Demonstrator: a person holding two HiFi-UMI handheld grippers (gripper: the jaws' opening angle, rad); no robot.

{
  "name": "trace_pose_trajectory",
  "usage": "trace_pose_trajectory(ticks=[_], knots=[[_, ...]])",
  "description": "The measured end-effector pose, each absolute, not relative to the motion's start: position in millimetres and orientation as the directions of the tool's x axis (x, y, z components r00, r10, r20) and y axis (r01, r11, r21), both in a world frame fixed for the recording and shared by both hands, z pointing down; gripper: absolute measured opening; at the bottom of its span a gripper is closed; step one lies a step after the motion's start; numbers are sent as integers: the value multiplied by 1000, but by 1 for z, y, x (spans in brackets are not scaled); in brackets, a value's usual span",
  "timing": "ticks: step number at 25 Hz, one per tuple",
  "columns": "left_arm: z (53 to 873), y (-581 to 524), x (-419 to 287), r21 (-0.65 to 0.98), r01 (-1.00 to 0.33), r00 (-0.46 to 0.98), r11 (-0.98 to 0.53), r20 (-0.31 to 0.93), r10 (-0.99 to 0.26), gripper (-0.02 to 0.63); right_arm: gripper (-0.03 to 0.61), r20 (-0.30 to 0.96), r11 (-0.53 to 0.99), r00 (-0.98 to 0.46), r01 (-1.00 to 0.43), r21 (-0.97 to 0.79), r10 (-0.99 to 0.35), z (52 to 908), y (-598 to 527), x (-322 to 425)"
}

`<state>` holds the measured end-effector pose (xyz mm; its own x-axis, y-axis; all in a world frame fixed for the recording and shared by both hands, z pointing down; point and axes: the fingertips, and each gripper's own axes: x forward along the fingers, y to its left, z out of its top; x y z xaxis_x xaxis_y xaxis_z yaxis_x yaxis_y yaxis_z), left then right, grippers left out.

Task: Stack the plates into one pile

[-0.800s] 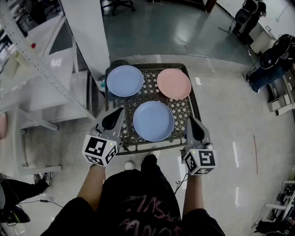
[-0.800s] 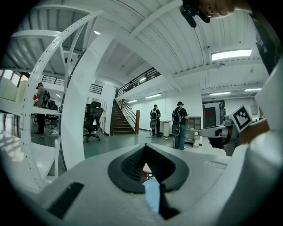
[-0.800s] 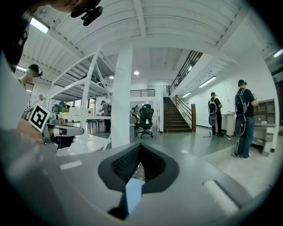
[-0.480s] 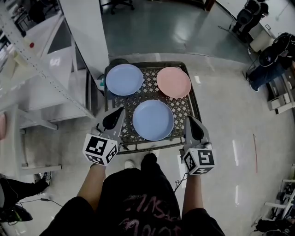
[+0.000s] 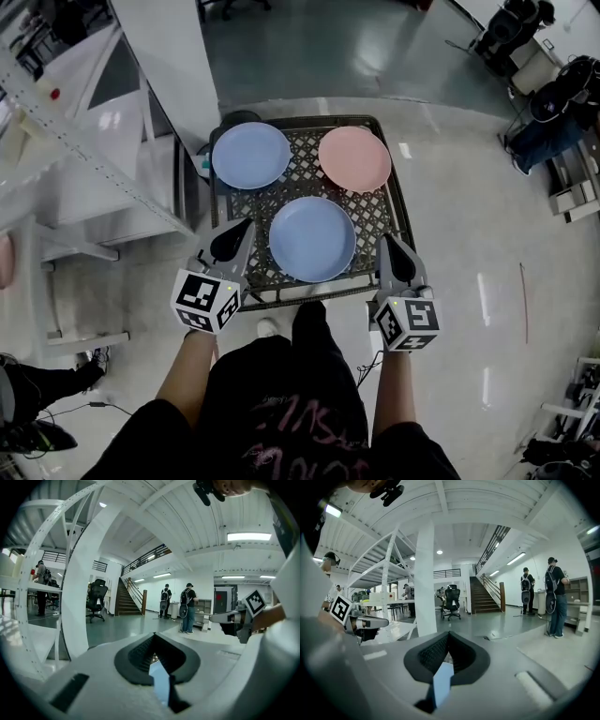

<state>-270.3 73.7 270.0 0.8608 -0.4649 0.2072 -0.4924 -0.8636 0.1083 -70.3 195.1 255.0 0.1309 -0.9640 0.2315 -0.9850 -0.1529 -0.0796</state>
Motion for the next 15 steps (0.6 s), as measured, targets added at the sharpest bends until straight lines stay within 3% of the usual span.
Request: trace_pose_trajectory(ticks=[15], knots=[[369,35,-224,142,-536,805,-832,382,-453,0,12,412,-166,80,-970,-178,-907,360,162,-31]])
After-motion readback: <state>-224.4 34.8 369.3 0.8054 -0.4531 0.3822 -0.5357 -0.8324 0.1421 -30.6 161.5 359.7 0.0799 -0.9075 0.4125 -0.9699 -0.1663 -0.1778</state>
